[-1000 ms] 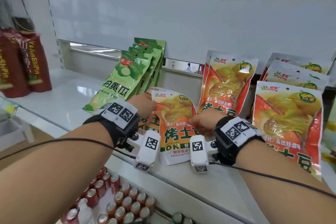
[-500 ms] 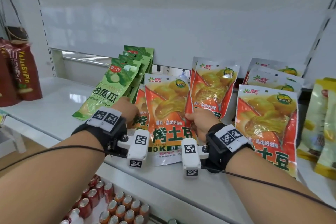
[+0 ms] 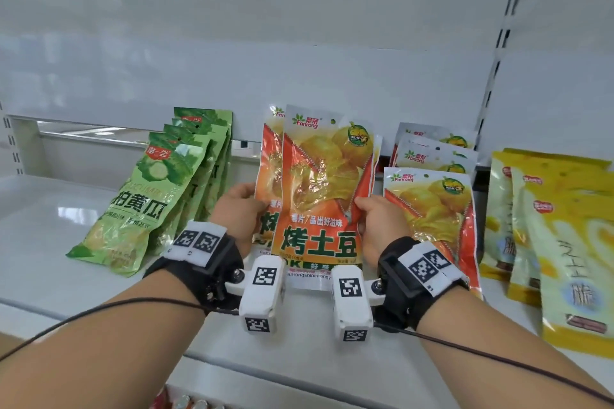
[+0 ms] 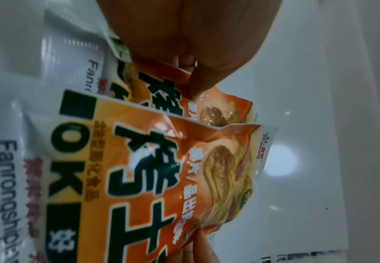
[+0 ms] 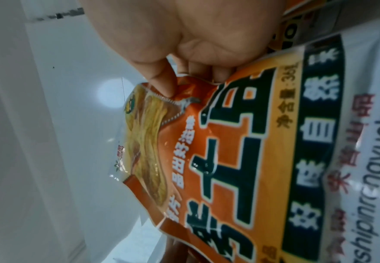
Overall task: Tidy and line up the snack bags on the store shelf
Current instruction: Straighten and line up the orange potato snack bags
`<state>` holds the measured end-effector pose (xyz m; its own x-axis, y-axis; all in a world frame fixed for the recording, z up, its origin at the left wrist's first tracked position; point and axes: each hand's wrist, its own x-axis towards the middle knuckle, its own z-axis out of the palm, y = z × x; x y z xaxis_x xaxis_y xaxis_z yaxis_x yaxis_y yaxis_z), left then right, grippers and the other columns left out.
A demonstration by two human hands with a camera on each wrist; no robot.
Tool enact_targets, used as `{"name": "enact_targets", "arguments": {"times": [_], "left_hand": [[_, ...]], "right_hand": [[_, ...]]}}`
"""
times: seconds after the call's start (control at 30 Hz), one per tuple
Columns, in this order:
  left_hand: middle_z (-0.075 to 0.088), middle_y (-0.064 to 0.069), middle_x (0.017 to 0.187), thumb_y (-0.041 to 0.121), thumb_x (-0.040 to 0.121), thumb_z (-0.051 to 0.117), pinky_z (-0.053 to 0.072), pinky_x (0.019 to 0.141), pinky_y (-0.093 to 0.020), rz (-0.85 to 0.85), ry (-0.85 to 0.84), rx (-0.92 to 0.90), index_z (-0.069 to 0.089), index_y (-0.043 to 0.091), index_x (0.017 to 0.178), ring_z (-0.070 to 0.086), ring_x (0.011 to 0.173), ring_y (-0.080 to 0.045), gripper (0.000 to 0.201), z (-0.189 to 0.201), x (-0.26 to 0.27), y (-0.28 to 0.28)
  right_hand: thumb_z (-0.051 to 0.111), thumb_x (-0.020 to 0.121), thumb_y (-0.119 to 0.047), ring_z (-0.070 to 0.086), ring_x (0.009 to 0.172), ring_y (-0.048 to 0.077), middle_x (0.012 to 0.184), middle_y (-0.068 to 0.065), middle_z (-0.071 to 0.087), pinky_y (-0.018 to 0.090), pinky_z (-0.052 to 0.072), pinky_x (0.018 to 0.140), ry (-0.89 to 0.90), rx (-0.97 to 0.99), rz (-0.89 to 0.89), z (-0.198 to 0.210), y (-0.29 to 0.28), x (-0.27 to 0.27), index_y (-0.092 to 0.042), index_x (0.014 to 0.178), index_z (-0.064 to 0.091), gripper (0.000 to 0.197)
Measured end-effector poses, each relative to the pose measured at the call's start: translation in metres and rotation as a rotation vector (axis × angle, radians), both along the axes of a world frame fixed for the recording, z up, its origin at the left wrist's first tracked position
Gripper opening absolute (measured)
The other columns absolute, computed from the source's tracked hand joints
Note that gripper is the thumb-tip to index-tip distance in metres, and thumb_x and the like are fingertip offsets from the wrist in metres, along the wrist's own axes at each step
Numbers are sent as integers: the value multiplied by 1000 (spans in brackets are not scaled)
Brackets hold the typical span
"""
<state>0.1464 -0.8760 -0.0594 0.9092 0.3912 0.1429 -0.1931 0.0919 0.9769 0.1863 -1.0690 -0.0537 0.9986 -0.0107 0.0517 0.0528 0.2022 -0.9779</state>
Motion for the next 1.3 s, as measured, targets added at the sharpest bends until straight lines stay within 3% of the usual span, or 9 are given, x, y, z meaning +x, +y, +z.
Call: {"name": "enact_targets", "arguments": {"times": [0.07,0.17,0.33,0.43,0.5,0.63,0.87,1.1,1.3], "left_hand": [[71,-14,86,-5,92,48,51,81,-51,-61,15,-21,62,11,94,64,75,-30,22,-6,11,-14],[69,-8,65,-8,91,45,46,62,-39,-122,40,-44,62,12,85,57,57,-24,27,-15,25,-29],[65,-3,57,6,97,44,46,46,-27,-134,79,-43,60,9,84,57,46,-14,21,-20,42,-30],[66,-3,65,26,96,51,48,58,-30,-149,82,-25,65,8,85,58,55,-16,26,-20,47,-27],[69,-2,68,34,93,57,50,62,-31,-194,79,61,65,9,87,62,60,-18,27,-22,47,-24],[73,-6,76,12,88,65,54,52,-26,-315,84,76,59,9,100,71,63,-19,14,-24,49,-22],[72,-15,88,2,90,58,55,80,-46,-387,90,132,59,11,100,68,79,-33,14,-15,61,-19],[70,-15,100,8,87,64,56,80,-47,-381,87,104,51,12,123,70,84,-34,38,-22,65,-16],[65,-10,103,4,82,68,53,60,-30,-349,38,99,37,14,141,70,74,-21,68,-21,69,-14]], "right_hand": [[51,93,-13,67,56,19,72,8,64,35,55,54,8,-51,-42,-3,-8,0,-11,85,58,11],[53,92,-14,68,82,34,88,14,66,54,56,74,-8,-182,-107,-6,-15,-4,-14,84,57,9],[58,89,-12,69,80,33,90,15,70,51,57,74,-18,-284,-188,-5,-19,-7,-14,82,60,7],[63,85,-20,67,81,37,89,21,68,50,55,76,-87,-514,-236,-2,-19,-9,-3,80,57,20],[64,84,-27,66,78,35,85,19,68,46,55,73,-148,-667,-270,-1,-19,-9,-8,74,54,23],[65,83,-26,66,77,30,84,15,69,43,56,75,-119,-762,-269,-3,-18,-3,-9,76,57,20],[62,83,-8,65,56,16,65,4,66,44,59,70,-30,-651,-282,-5,-11,9,-15,77,54,12],[59,83,-9,66,67,22,79,6,63,41,59,68,-37,-645,-270,-5,-14,3,-20,93,48,19],[60,83,-14,64,79,21,96,5,63,39,55,75,-94,-659,-283,-2,-24,-9,-21,101,50,22]]}}
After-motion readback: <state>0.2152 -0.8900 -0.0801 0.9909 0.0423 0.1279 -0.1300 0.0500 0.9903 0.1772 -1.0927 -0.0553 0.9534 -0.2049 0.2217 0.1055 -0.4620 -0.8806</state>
